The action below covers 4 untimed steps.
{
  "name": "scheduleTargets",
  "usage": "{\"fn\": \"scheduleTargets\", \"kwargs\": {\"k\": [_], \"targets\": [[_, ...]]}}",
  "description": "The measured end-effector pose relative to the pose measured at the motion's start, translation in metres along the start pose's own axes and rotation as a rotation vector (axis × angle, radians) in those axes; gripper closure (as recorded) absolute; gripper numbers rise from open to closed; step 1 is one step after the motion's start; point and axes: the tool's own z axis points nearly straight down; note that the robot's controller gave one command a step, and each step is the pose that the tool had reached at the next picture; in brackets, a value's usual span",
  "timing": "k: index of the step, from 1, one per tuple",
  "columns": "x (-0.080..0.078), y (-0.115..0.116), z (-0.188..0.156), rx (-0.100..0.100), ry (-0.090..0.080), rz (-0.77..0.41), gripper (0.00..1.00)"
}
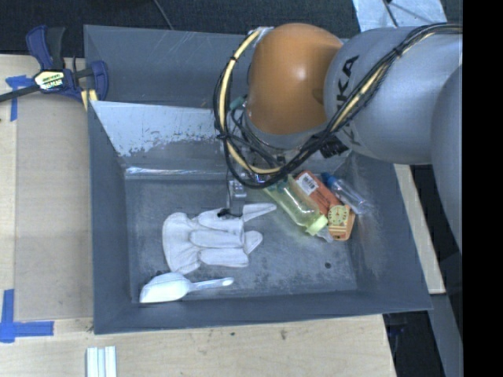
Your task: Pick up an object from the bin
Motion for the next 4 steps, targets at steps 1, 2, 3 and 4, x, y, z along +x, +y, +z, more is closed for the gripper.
{"fn": "scheduleTargets", "kwargs": {"k": [1,2,3,4], "targets": [[-0.001,0.000,-0.005,-0.001,-0.007,0.002,0.00],[-0.014,-0.013,0.008,-0.002,-0.011,-0.095,0.00],[-0.021,-0.062,0.047,0.000,-0.008,-0.214,0.00],[-0.019,-0.080,0.059,0.002,-0.003,-0.249,0.00]]}}
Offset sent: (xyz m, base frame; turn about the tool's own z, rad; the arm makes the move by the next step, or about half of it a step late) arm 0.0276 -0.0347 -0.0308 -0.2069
